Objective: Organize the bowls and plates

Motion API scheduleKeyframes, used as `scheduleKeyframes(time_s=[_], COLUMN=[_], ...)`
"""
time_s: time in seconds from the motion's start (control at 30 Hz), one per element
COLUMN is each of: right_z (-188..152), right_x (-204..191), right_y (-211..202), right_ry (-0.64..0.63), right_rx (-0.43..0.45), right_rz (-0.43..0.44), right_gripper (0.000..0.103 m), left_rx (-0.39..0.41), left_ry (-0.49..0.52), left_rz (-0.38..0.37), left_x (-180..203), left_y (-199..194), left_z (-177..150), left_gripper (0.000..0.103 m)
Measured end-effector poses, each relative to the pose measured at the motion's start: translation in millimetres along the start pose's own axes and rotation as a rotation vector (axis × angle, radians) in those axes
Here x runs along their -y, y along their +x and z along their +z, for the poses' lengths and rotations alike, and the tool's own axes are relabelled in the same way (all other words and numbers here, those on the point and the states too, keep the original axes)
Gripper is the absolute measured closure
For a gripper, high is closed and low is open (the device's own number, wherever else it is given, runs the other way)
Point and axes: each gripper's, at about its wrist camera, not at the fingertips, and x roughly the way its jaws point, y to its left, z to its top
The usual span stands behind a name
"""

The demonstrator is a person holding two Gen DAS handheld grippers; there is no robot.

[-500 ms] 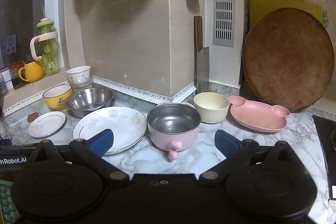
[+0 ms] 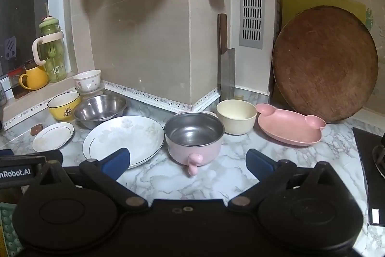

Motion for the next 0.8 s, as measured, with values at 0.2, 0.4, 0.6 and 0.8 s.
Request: scheduleKeyframes(time_s=[0.2, 0.4, 0.6, 0.8], right_z=[1, 3, 2, 1], right_x=[4, 12, 18, 23], right_y=[-7, -15, -21, -26], right_ry=[0.007, 0.017, 0.037, 0.043], right_rx=[-0.001, -0.007, -0.018, -0.012], right_rz=[-0.006, -0.032, -0.056, -0.072], right_gripper=[0.000, 0.000, 0.000, 0.000], left_rx=[-0.004, -0.012, -0.011, -0.009], left_ry=[0.010, 0.031, 0.037, 0.045], left_rz=[-0.034, -0.058, -0.085, -0.100], left_x=[4, 13, 18, 22], left_y=[-5, -8, -11, -13], left_z=[-1, 0, 1, 0], left_gripper=[0.000, 0.000, 0.000, 0.000])
